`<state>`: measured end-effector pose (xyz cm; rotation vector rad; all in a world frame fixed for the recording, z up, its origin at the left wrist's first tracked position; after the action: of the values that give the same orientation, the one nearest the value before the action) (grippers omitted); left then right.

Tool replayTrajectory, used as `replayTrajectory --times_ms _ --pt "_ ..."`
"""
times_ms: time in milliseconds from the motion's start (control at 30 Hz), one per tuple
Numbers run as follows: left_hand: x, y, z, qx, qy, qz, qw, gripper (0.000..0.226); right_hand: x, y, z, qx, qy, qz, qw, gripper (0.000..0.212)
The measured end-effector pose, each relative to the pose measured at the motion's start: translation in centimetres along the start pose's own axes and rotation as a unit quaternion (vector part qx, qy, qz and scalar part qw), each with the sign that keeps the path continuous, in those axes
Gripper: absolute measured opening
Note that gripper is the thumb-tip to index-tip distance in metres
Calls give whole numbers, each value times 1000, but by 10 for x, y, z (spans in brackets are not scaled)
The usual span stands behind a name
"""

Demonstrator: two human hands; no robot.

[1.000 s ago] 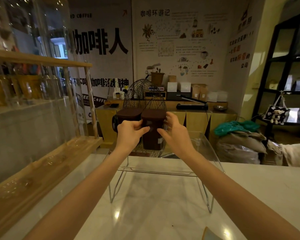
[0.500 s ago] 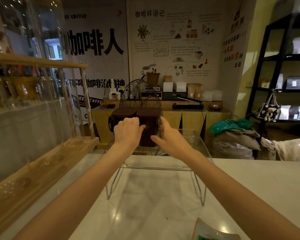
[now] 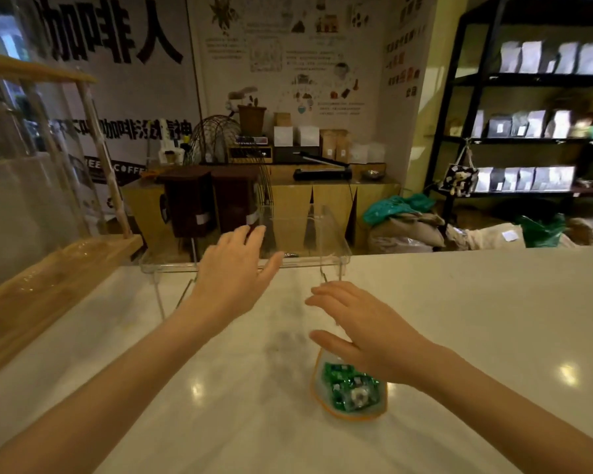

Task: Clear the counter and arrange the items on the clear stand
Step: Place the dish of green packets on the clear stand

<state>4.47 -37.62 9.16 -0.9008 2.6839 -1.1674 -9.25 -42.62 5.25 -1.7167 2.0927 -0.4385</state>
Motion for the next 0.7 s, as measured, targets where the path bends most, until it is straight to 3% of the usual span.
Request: replayTrajectory --times_ms 200,333,400,567,700 --pt "50 86 19 -98 98 120 983 78 27 50 18 -28 5 58 998 47" --pt "59 131 35 -181 137 134 965 96 45 70 29 -54 12 121 991 53" --pt "59 145 41 -203 153 105 961 94 50 76 33 -62 3 149 987 56" --pt "58 150 31 -188 272 -32 943 61 59 80 41 -50 -65 210 974 46" --pt "46 149 39 -199 386 -176 883 33 66 74 42 -23 -105 246 963 34"
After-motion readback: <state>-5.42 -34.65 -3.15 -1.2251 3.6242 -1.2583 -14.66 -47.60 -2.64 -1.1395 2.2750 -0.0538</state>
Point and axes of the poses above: each hand's wrist, its own y-axis away from the middle knuckle, its own z-axis out of the palm, x = y × z, the point moved 8 cm from there along -y, towards the middle knuckle, and after that the axes turned 14 degrees about x, right-handed, at the moved point
